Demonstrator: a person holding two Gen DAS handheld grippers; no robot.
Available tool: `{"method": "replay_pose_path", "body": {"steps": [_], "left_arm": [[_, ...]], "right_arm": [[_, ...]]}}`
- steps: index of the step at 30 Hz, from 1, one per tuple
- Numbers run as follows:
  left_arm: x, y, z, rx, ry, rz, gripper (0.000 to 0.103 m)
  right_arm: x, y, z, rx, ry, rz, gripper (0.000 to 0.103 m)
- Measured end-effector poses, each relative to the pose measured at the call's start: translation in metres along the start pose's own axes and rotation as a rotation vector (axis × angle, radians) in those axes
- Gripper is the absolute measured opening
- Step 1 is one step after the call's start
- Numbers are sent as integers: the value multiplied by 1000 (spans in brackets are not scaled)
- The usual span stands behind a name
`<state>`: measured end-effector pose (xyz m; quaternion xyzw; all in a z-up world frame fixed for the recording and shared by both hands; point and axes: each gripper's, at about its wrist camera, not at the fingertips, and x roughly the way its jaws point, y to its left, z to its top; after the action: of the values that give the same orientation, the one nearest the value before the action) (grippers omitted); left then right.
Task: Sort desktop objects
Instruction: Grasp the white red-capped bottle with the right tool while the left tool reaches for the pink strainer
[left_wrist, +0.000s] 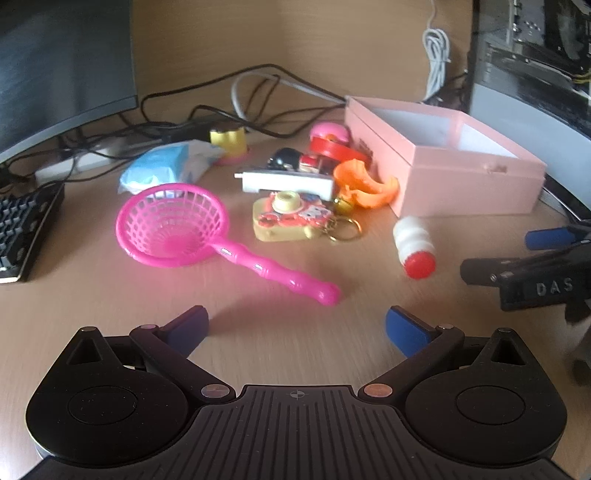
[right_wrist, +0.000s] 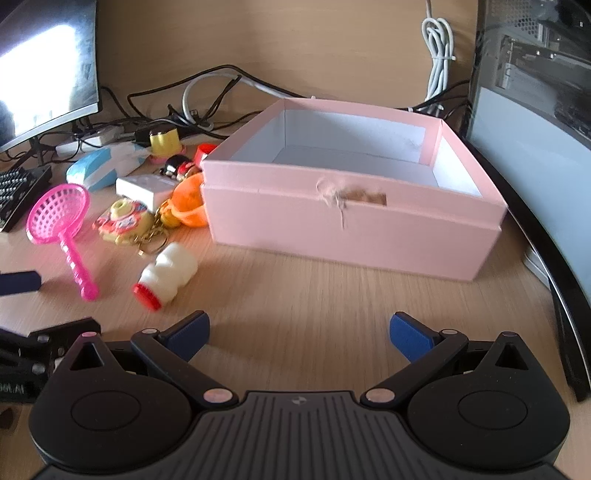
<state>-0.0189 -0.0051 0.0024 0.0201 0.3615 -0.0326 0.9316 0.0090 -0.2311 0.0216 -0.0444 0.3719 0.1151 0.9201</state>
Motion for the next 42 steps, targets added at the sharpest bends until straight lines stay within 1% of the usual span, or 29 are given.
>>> {"method": "replay_pose_path", "body": {"steps": [3, 7, 9, 11, 12, 13, 15, 16, 17, 19, 22, 23, 24, 25, 27, 28, 29, 30, 31, 32, 34, 37, 40, 42], "left_arm": [[1, -1, 3, -2, 24, -3, 103], [-1, -6, 1, -3, 20, 1, 103], [-5, -12, -2, 23, 11, -33, 103], [-13, -16, -6, 44, -8, -97, 103], [-18, -17, -8, 51, -24, -107, 103], [-25, -18, -10, 67, -48, -104, 103], [-35, -19, -13, 116, -93, -79, 103], [-39, -18, -16, 140, -117, -61, 103], [-41, -17, -17, 147, -133, -46, 103], [-43, -13, -18, 140, -143, -45, 103], [-42, -10, -17, 132, -107, -61, 103], [-42, -9, -18, 136, -97, -65, 103], [-43, -8, -18, 141, -91, -64, 103], [-43, -8, -18, 147, -87, -55, 103], [-41, -4, -17, 141, -77, -31, 103], [-40, -1, -16, 130, -71, -21, 103], [-39, 3, -13, 112, -62, -10, 103], [-37, 7, -10, 95, -56, -3, 103], [-36, 10, -8, 77, -51, 1, 103], [-33, 14, -4, 59, -47, 2, 103], [-27, 17, 1, 46, -39, 12, 103], [-15, 18, 8, 35, -26, 30, 103], [-4, 24, 17, -13, -20, 41, 103], [2, 28, 25, -57, -10, 30, 103]], "right_arm": [[-8, 0, -7, -18, 4, 18, 103], [-13, -2, -11, -46, 3, 50, 103], [-15, -5, -12, -45, 0, 69, 103], [-20, -8, -13, -30, -16, 69, 103], [-25, -9, -14, -34, -50, 59, 103], [-33, -8, -16, -61, -100, 31, 103], [-47, 0, -18, -135, -190, -32, 103], [-54, 5, -20, -175, -233, -43, 103], [-58, 8, -19, -197, -250, -27, 103], [-61, 14, -13, -199, -252, 42, 103], [-49, 25, 3, -152, -211, 139, 102], [-42, 29, 8, -132, -202, 156, 96], [-35, 32, 12, -110, -186, 177, 92], [-27, 35, 16, -86, -162, 198, 86], [-8, 35, 25, -37, -106, 227, 80], [2, 38, 28, -23, -75, 236, 70], [10, 39, 28, -19, -38, 234, 53], [12, 42, 26, -30, -31, 221, 48], [9, 45, 24, -57, -48, 196, 36], [6, 45, 20, -80, -46, 187, 25], [-5, 38, 13, -97, -58, 179, 25], [-17, 26, 1, -131, -86, 103, 25], [-22, 12, -7, -122, -92, 71, 25], [-24, 3, -12, -97, -109, 69, 28]]}}
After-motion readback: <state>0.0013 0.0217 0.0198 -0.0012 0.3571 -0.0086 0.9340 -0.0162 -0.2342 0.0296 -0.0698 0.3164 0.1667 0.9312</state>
